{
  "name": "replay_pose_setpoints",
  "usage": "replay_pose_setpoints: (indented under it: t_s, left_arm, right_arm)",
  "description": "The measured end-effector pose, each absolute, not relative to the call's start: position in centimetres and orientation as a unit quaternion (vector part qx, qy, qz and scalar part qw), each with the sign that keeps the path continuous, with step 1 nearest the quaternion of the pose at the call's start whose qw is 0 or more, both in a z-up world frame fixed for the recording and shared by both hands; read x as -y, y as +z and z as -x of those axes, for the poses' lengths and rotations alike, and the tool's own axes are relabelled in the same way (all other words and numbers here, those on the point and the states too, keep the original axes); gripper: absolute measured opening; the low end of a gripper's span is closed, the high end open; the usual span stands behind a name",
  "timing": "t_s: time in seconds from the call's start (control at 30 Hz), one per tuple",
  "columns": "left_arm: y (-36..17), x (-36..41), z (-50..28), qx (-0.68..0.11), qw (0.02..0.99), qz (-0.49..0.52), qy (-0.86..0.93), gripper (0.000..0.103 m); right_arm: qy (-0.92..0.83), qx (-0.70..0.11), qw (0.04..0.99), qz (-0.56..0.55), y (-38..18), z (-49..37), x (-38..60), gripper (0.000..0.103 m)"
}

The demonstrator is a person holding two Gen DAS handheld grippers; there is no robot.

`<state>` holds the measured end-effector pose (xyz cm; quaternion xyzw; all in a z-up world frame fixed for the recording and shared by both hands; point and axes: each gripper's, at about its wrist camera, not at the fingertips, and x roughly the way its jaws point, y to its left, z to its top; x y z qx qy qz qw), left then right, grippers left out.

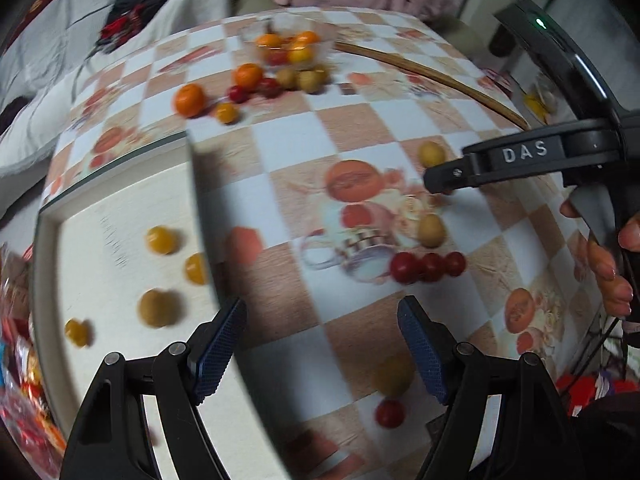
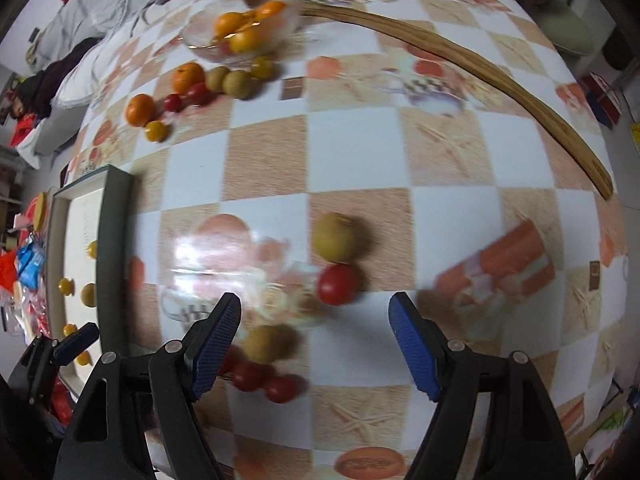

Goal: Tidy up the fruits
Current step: 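Grasp a red cherry tomato with the left tool while the right tool grasps a brownish-green fruit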

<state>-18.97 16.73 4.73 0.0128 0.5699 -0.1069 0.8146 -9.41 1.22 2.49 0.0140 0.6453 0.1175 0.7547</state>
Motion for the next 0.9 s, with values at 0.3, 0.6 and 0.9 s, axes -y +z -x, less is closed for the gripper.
replay_pose_setpoints:
  t_s: [0.3, 0.6, 0.9]
  left_arm:
    - [2.5, -12.6, 17.7, -0.579, 0.802, -0.041, -0.142, 0.078]
    - [1.9, -10.9, 16.9, -0.573, 0.801, -0.057, -0.166, 0.078]
    - [2.0, -9.5, 16.2, -0.576, 0.796, -0.037, -0.182, 0.059]
  right_arm:
    - [0.121, -0.647, 0.752, -0.025, 1.9, 9.0, 0.2, 0.079]
    - [0.132, -0.644, 0.753, -0.014, 1.2, 8.0, 0.4, 0.079]
    - [0.143, -0.637, 0.758, 0.017, 1.3, 6.6, -1.3, 0.049]
